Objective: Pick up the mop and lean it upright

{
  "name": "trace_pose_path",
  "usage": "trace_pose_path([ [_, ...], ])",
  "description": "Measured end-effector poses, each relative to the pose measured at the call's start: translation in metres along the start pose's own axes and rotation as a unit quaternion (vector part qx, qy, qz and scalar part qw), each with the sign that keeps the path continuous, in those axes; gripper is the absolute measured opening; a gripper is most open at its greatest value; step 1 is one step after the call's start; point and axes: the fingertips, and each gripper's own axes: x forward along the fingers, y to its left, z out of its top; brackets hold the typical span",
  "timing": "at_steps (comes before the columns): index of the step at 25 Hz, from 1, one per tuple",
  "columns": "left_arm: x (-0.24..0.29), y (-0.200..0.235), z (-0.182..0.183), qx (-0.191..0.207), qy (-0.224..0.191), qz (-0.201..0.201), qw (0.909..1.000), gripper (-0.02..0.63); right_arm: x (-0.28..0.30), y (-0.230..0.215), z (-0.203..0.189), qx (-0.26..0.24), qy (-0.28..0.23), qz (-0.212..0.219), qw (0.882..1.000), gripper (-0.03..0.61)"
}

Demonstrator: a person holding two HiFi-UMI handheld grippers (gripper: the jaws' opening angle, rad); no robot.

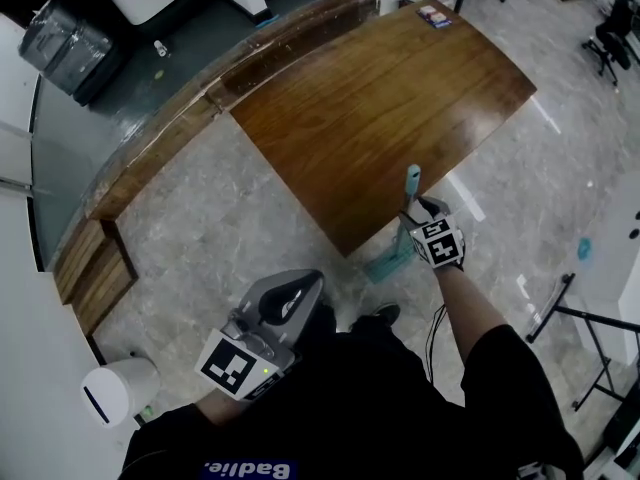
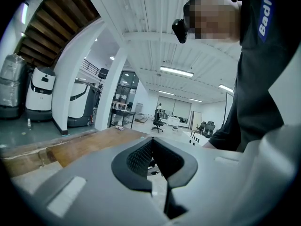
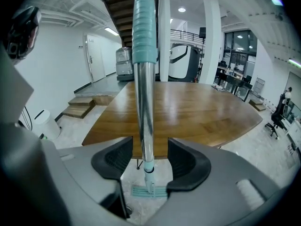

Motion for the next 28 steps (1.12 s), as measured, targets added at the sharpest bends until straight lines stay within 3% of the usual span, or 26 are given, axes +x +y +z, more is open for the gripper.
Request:
trace_pose_path([
  [6,0.003,-0.001,0.015,0.007,-0.023,-0.042,0.9988,0.02,-0.05,-0.004,-0.003,0.038,-0.024,-0.055,0.997,0.238],
  [11,0.006,-0.005,0.021,0.014,-0.029,-0.091,0.9953,0.02,-0.106,0.017,-0.002,0.095,-0.062,-0.101,0.988,0.225],
  [15,0.013,-0.018,0.021,0.012,-0.041,-0.165,0.9854,0.02,-0.149,0.043,-0.004,0.133,-0.092,-0.146,0.976,0.198],
  [20,0.028,-0.035,-0.004,-0.01,-0.016,-0.24,0.9706,0.02,-0.192,0.072,-0.025,0.18,-0.112,-0.198,0.957,0.195],
  [28,0.021,-0.101,-0.001,0.021,-0.017,-0.285,0.958,0.02,-0.263,0.117,-0.078,0.226,-0.136,-0.226,0.938,0.166],
])
